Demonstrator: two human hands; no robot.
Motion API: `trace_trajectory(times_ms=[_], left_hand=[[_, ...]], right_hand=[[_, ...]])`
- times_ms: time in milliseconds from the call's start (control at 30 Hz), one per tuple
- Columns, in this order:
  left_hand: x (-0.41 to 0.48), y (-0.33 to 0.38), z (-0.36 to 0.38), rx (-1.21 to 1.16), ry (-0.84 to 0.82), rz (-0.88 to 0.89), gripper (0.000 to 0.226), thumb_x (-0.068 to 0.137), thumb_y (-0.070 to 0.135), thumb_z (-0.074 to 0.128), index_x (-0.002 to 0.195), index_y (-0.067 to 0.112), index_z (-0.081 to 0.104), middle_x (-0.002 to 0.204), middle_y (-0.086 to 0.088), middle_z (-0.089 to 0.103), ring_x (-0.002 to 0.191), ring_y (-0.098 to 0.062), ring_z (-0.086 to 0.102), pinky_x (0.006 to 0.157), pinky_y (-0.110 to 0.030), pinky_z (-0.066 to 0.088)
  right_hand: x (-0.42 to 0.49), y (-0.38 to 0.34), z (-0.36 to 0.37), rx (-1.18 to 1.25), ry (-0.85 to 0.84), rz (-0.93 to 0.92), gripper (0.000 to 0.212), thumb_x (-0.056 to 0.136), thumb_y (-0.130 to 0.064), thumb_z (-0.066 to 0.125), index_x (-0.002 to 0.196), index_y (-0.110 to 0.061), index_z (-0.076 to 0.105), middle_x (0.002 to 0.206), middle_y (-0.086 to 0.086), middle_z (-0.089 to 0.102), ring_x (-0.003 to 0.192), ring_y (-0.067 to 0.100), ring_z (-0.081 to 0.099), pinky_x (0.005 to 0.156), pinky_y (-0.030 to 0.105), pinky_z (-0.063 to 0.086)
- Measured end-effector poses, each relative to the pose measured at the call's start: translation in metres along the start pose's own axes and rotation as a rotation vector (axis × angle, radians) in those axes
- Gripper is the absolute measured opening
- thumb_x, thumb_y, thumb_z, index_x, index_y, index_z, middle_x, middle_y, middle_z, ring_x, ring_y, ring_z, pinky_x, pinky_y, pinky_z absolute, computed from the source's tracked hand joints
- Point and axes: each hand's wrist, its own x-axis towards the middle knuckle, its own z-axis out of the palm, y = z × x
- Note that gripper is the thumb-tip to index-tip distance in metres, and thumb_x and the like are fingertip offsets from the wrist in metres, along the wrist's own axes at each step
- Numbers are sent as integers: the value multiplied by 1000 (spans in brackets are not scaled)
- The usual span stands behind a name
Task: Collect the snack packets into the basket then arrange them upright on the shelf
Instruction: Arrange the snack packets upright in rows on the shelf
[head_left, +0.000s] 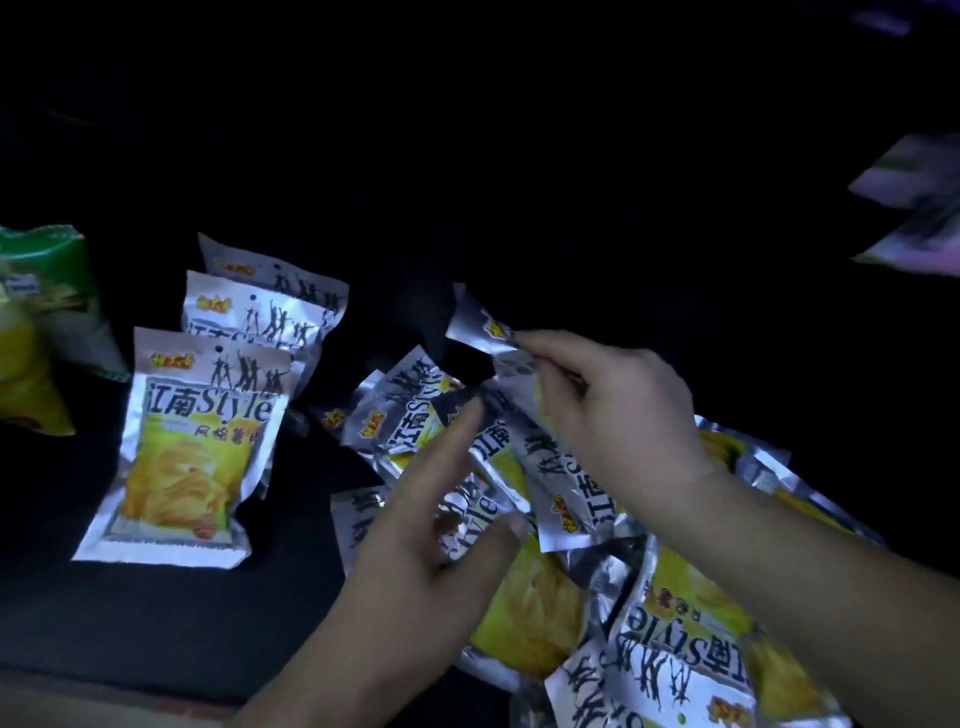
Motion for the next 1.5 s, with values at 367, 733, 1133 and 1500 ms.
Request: trace_trajectory(times_ms=[367, 733, 1133, 1500], left_hand=[[-19, -1, -89, 60, 374, 136, 75, 95, 5, 65, 147, 51, 37, 146, 34, 46, 129, 14, 48, 88, -9, 49], [-43, -52, -178, -47, 558, -147, 69, 84, 3, 70, 133, 49, 57, 105, 4, 75, 82, -15, 69, 68, -39, 61], [-21, -80, -233, 634, 661, -334, 72, 83, 19, 58, 147, 49, 41, 109, 8, 71, 96, -13, 67, 78, -33, 56], [-57, -120, -199, 939, 421, -260, 93, 77, 48, 66, 155, 54, 16, 168, -5, 8, 147, -29, 21, 110, -38, 39]], right_hand=[[-6, -130, 53, 911, -335, 225, 20, 95, -14, 68, 101, -31, 76, 98, -7, 74, 92, 4, 69, 77, 23, 56], [-12, -160, 149, 973, -523, 603, 39, 78, -23, 86, 108, -43, 69, 125, -18, 62, 115, -1, 56, 98, 40, 52], [-23, -187, 205, 837, -466, 554, 26, 77, -18, 85, 83, -37, 68, 99, -3, 61, 86, 17, 62, 72, 33, 55], [-20, -181, 224, 715, -399, 404, 19, 85, -25, 81, 91, -33, 65, 111, -13, 49, 90, -13, 50, 64, 0, 38]])
